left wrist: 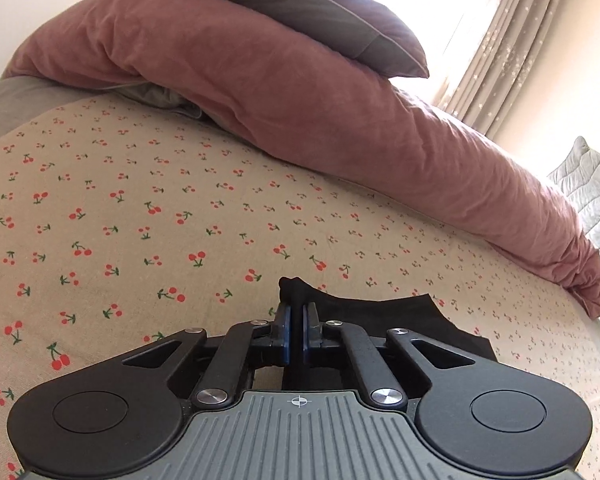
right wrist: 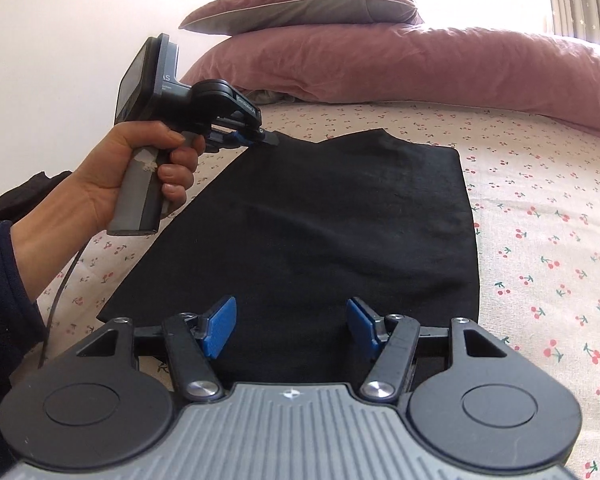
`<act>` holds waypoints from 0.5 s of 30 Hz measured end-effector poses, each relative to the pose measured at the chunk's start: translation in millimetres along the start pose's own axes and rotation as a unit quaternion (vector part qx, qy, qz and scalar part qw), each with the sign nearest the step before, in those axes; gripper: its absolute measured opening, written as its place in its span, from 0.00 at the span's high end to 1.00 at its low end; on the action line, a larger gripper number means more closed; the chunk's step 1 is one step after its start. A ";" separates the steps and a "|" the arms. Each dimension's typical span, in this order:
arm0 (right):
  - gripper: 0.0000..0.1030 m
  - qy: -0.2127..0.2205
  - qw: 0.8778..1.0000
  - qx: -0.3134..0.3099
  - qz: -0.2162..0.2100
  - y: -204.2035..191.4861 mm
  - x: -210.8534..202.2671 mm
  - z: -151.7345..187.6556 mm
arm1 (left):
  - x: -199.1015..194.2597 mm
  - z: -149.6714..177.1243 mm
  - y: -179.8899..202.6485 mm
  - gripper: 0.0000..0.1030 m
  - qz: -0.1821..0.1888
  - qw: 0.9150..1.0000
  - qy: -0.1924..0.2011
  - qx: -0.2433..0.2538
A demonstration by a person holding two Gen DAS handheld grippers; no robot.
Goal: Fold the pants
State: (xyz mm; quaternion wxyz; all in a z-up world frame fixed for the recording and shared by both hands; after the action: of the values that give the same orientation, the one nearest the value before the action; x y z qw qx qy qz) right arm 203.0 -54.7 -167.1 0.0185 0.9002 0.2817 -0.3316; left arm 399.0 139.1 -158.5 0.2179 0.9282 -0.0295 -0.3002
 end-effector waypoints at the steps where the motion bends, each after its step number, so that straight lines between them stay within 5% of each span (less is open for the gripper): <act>1: 0.46 0.001 1.000 0.005 -0.003 0.4 -0.6 0.5 | -1.2 -2.0 2.2 0.98 -0.001 1.000 0.006 0.003; 9: 0.44 -0.004 0.998 0.033 -0.056 -18.2 9.6 11.6 | 10.3 4.7 -15.1 0.94 -0.020 1.000 0.003 0.008; 15: 0.40 -0.014 0.999 -0.028 -0.018 -32.5 22.2 14.3 | -20.6 -2.5 -20.0 0.82 -0.027 0.999 0.025 -0.015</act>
State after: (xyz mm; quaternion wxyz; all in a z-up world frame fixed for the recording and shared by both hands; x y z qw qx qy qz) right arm 191.5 -19.5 -186.7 0.0421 0.8894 0.3067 -0.3363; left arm 382.0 162.0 -153.9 0.2242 0.9324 0.0057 -0.2834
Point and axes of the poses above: each gripper's, at about its wrist camera, not at the fingertips, and x roughly the way its jaws point, y to its right, z to its underside, the point moved 10 cm from there along x, roughly the way its jaws point, and after that the axes turned 3 degrees about -x, right-handed, at the moved point
